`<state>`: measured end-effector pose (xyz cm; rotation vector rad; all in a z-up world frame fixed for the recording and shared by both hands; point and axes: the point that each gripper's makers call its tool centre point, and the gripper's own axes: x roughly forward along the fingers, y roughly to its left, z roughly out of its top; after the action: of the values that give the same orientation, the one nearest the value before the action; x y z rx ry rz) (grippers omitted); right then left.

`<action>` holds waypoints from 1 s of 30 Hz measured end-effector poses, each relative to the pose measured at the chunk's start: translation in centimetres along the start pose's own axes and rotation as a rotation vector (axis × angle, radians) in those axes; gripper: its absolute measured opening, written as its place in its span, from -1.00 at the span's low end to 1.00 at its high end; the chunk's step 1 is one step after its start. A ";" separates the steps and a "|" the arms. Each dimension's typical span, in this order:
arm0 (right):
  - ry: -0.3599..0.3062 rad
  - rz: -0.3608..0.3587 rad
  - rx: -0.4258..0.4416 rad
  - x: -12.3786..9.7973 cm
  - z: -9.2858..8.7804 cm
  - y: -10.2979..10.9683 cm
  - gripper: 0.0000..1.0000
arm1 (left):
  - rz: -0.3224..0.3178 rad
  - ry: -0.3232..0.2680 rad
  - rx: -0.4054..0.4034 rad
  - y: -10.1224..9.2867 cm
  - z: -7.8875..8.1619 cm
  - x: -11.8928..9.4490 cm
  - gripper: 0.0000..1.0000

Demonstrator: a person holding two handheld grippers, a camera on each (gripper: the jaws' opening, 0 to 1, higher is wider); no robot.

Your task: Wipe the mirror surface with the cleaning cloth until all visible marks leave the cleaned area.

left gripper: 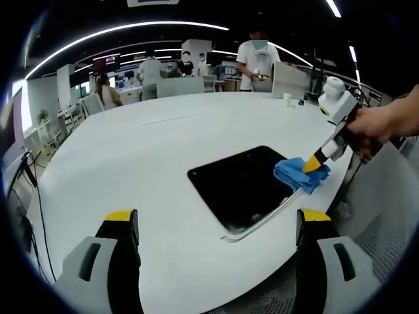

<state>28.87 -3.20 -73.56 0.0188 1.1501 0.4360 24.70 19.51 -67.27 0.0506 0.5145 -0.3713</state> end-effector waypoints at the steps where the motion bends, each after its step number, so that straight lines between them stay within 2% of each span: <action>1: 0.000 0.000 -0.001 0.0 0.0 0.0 -0.91 | 0.002 0.002 0.000 0.0 0.0 0.0 0.98; 9: 0.006 -0.001 -0.005 0.1 0.3 0.0 -0.92 | -0.006 0.003 -0.005 -0.1 0.0 0.0 0.98; 30: -0.026 -0.033 -0.025 1.5 3.6 -0.7 -0.91 | -0.005 0.001 -0.019 0.0 -0.1 0.1 0.98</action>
<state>32.84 -2.61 -73.56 -0.0158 1.1183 0.4195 24.71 19.49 -67.39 0.0311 0.5194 -0.3715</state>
